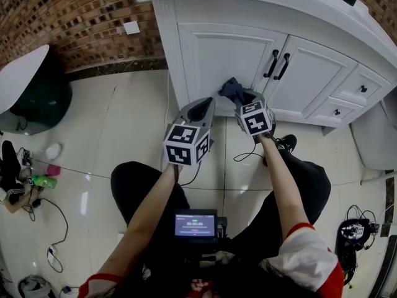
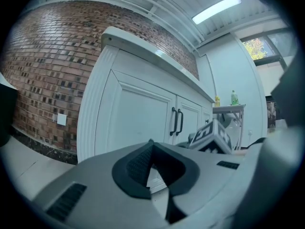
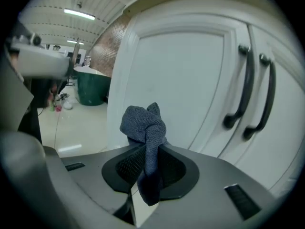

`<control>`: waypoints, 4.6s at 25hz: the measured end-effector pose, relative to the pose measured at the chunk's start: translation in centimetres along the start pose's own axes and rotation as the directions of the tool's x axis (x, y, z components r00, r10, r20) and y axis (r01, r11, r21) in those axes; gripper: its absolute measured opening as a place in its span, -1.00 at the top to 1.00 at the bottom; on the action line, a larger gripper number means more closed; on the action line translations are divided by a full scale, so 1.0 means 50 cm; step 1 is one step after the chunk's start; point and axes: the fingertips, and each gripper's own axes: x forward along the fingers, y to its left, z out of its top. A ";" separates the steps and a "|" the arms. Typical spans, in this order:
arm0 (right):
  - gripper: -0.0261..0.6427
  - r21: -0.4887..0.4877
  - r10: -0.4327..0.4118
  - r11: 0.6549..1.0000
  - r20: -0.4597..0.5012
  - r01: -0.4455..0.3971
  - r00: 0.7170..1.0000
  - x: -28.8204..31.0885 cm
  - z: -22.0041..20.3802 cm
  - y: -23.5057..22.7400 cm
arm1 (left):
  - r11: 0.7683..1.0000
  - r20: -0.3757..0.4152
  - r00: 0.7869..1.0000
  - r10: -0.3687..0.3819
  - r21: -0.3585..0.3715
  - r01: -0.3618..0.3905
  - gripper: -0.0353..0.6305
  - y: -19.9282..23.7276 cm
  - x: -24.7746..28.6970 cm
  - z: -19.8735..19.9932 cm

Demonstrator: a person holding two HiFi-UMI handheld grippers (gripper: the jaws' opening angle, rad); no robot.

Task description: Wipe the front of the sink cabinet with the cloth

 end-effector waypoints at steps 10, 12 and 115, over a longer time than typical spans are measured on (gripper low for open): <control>0.68 -0.018 -0.130 0.990 0.247 0.139 0.960 -0.222 0.261 -0.181 | 0.999 0.007 0.999 -0.044 0.016 0.044 0.79 -0.058 0.021 -0.002; 0.68 -0.012 -0.158 0.986 0.270 0.167 0.950 -0.246 0.289 -0.209 | 0.998 0.013 0.998 -0.054 0.022 0.053 0.79 -0.068 0.026 0.004; 0.68 0.231 -0.160 0.955 -0.135 0.188 0.978 -0.104 -0.215 -0.326 | 0.987 -0.098 0.982 -0.159 0.022 0.162 0.79 -0.233 0.180 -0.083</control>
